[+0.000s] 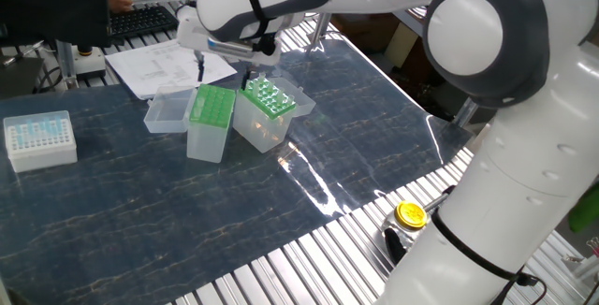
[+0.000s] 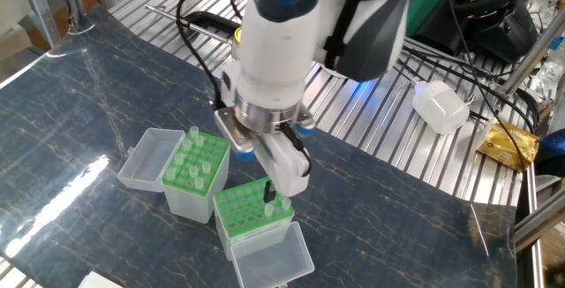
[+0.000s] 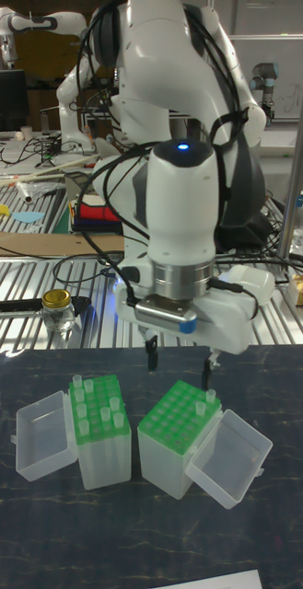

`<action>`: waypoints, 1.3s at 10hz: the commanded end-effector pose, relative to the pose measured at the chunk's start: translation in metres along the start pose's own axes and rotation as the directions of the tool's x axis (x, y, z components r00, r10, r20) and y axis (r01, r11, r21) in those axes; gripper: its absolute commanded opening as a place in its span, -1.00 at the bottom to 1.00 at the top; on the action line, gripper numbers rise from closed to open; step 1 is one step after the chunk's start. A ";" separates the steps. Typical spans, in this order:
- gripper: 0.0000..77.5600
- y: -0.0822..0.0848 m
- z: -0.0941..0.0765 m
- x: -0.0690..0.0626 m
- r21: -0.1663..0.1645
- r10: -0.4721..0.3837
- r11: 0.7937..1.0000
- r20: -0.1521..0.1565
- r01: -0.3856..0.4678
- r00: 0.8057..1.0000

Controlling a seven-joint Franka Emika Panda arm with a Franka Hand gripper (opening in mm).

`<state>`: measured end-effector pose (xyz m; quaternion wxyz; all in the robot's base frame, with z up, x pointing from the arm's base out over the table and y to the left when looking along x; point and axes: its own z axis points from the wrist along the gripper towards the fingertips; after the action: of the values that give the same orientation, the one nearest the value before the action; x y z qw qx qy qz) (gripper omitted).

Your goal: Transfer all large pipette tips from one holder to another

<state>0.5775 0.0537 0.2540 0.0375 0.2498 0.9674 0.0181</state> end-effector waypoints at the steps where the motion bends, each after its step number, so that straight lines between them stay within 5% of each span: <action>1: 1.00 -0.013 0.007 -0.011 -0.001 -0.050 0.999 0.006 0.050 0.999; 13: 1.00 -0.060 0.029 -0.038 -0.009 -0.180 0.984 0.005 0.180 0.984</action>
<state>0.5832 -0.0106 0.2257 0.0409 0.1666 0.9850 0.0172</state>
